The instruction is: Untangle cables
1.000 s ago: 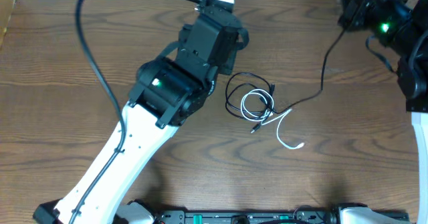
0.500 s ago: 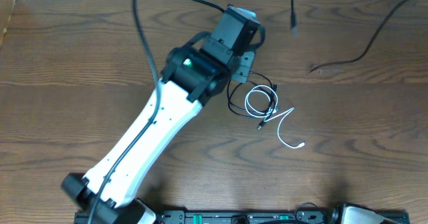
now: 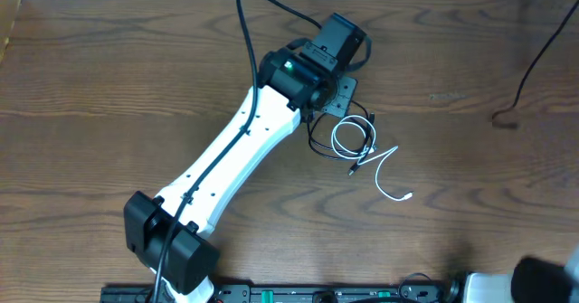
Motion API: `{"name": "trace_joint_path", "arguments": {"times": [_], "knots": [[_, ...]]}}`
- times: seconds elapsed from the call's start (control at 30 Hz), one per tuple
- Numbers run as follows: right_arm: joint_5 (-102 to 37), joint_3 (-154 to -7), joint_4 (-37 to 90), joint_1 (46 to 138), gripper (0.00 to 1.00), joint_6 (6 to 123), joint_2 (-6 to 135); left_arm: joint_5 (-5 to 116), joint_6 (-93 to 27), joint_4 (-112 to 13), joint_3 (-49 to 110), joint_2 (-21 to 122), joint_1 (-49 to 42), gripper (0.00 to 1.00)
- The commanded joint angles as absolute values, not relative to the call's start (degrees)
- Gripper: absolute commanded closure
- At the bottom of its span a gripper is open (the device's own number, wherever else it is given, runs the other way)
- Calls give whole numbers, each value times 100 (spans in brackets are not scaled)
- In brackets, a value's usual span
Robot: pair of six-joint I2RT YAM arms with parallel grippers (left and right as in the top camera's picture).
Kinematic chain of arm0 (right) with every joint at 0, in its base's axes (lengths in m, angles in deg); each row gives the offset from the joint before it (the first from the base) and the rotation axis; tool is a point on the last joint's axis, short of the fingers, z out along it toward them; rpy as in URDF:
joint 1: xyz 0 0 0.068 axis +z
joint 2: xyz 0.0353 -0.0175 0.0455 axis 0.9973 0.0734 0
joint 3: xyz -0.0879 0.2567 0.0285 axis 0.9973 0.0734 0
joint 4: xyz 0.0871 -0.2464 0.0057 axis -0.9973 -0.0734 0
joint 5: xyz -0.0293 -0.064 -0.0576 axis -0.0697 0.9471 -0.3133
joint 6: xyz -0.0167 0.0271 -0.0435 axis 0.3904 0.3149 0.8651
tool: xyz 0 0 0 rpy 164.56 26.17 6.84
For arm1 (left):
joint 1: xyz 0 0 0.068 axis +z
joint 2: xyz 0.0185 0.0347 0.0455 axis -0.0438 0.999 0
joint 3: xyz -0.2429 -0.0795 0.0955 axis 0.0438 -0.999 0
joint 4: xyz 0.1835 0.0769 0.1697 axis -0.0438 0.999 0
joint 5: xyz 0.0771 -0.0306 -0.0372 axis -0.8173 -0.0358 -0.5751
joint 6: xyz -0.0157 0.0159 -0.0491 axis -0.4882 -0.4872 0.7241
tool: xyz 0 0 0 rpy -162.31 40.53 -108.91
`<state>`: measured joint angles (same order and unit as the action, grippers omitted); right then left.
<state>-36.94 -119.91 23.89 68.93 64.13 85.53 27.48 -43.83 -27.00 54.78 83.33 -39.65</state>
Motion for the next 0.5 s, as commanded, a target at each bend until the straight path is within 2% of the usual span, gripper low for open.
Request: {"name": "trace_joint_path", "arguments": {"times": [0.0,0.17,0.47], "knots": [[-3171,-11991,2850,6685,99,6507,9082,2779,-4329,-2685,5508,8224,-3815,44],[-2492,-12266,3653,6519,99,6531,9725,2776,-4331,-2722,5508,8226,-3786,44],[-2299,-14369,3799,6082,99,6502,10964,2776,-4329,-2781,5508,8226,-3788,44]]}}
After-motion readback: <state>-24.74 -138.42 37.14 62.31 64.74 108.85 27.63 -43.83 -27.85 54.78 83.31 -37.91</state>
